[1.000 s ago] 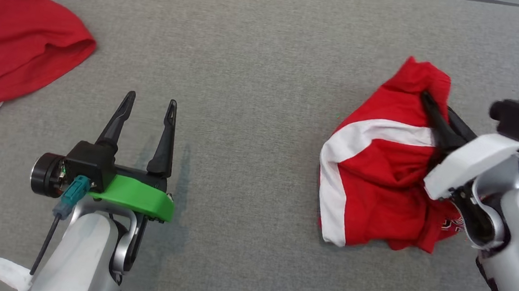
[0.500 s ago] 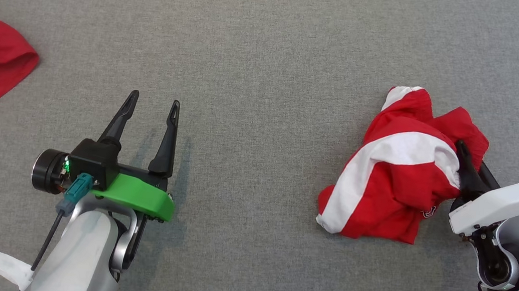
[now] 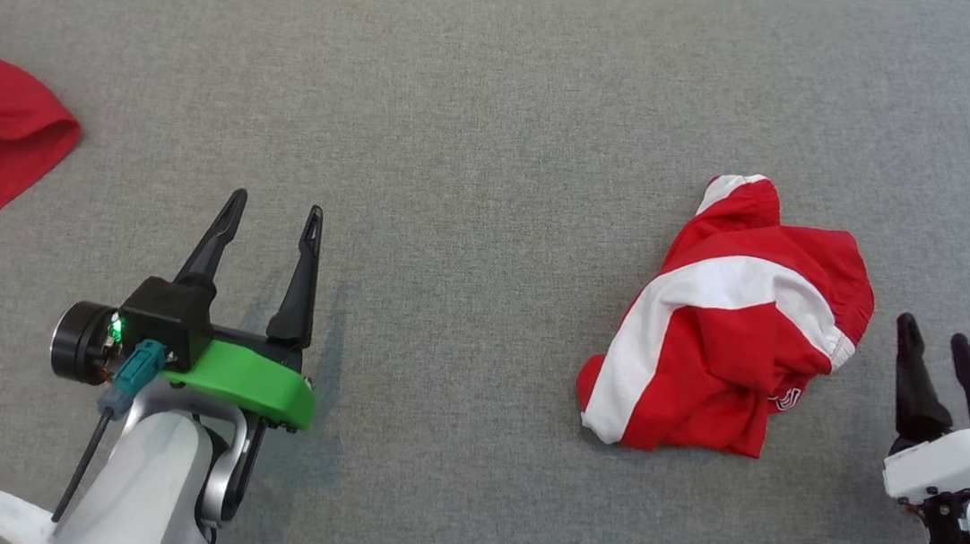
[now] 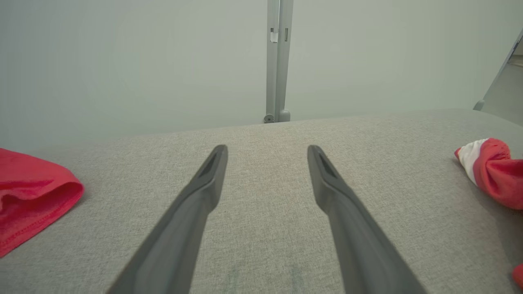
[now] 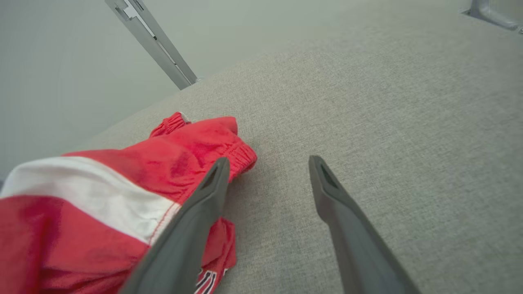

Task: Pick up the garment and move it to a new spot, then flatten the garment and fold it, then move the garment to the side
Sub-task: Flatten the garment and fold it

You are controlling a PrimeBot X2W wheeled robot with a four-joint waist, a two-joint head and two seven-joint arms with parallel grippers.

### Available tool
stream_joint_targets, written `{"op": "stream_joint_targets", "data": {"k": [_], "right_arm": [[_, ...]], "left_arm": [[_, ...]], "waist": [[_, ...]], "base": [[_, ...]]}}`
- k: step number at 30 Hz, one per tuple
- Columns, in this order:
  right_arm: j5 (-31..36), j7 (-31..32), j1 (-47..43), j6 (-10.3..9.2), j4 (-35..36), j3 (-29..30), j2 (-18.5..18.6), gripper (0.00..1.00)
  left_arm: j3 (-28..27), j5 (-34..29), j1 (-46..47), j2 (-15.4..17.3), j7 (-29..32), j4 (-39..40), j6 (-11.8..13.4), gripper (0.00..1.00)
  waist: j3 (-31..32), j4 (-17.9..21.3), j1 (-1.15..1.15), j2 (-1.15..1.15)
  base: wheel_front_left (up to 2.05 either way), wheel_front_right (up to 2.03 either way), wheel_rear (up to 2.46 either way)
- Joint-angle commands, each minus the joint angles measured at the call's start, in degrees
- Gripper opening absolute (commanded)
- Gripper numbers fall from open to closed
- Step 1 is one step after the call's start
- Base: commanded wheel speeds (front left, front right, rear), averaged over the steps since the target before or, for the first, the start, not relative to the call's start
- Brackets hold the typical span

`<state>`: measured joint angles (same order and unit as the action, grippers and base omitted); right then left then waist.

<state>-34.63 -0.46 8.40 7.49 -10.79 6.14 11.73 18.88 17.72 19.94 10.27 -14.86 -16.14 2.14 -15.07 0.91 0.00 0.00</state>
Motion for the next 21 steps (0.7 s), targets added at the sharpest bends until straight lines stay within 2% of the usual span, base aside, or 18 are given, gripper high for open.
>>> {"op": "stream_joint_targets", "data": {"k": [1, 5, 8, 15, 21], "right_arm": [[1.71, -0.87, -0.85, 0.01, 1.57, 1.00, -0.01, 1.00], [9.64, -2.79, -0.97, 0.00, 6.33, 2.63, -1.35, 1.00], [13.81, -3.89, 0.01, 0.01, 8.22, 1.33, -1.93, 1.00], [19.36, -7.56, 0.05, 0.01, 8.54, -2.88, -2.82, 1.00], [20.78, -10.19, -1.73, -0.01, 7.13, -5.11, -4.21, 1.00]], "left_arm": [[-0.17, 0.48, -1.05, 0.52, -0.15, 0.19, 0.39, 1.00], [-0.87, 1.10, -2.86, 1.12, -0.03, 0.72, 1.23, 1.00], [-1.22, 1.64, -4.27, 1.29, 0.18, 1.27, 1.69, 1.00], [-1.41, 2.27, -7.78, 2.23, 1.19, 3.11, 2.70, 1.00], [-1.25, 2.58, -11.31, 2.85, 2.50, 5.46, 3.78, 1.00]], "waist": [[0.90, -0.01, 0.00, 0.00], [2.75, 0.04, 0.00, 0.00], [4.14, 0.05, 0.00, 0.00], [6.76, -0.07, 0.00, 0.00], [8.69, 0.16, 0.00, 0.00]], "base": [[0.00, 0.00, 0.00], [0.00, 0.00, 0.00], [0.00, 0.00, 0.00], [0.00, 0.00, 0.00], [0.00, 0.00, 0.00]]}}
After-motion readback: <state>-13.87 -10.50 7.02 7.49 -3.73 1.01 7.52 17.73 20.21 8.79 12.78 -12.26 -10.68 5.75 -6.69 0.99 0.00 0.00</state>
